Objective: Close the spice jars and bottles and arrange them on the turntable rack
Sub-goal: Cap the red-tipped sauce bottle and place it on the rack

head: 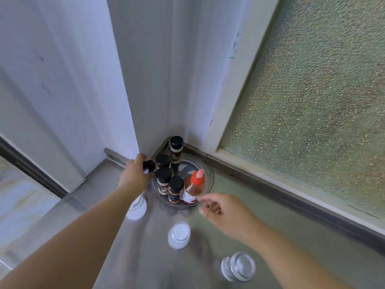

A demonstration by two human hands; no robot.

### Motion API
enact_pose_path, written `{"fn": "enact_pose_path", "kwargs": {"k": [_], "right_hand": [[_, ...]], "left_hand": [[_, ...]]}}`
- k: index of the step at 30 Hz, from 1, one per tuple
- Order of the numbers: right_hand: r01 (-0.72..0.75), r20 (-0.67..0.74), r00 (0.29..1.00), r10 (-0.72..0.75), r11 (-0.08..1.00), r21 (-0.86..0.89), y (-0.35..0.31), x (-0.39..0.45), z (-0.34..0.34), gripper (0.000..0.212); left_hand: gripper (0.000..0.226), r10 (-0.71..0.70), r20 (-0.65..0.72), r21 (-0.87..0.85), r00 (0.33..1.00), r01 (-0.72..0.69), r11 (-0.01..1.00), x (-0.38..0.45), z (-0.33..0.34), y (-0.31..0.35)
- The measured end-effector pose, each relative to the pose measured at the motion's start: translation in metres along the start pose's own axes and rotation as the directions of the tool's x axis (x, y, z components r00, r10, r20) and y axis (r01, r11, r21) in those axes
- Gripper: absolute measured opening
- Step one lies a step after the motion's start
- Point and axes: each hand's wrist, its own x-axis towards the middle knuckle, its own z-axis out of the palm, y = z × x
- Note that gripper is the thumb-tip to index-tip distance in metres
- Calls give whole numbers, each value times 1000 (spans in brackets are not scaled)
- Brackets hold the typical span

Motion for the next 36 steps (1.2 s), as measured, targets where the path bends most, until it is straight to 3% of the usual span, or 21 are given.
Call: {"fn": "enact_pose_path", "kwargs": {"k": [7, 11, 15, 24, 30, 36], "right_hand": [[85, 51, 995, -86, 996, 16, -34, 25, 11, 26], [106, 44, 993, -107, 994, 33, -43, 34, 10, 25], [117, 42, 992, -118, 993, 29, -45, 35, 10, 25], [102, 7, 995, -102, 994, 30, -32, 17, -3, 25], [77, -15, 997, -77, 997, 20, -22, 11, -6, 25], [71, -8, 997, -71, 996, 52, -24, 8, -3, 24]], "left_hand": [[39, 104, -19, -53, 994, -105, 993, 3, -10, -1], [44, 254, -130, -17, 958, -259, 966, -1, -31, 8], [40, 421, -91, 97, 903, -412, 906, 6, -42, 29], [39, 269, 135, 113, 954, -285, 952, 37, -26, 63], [38, 170, 211, 144, 963, -203, 968, 36, -21, 60], [41, 182, 219, 114, 959, -210, 971, 27, -18, 55]]}}
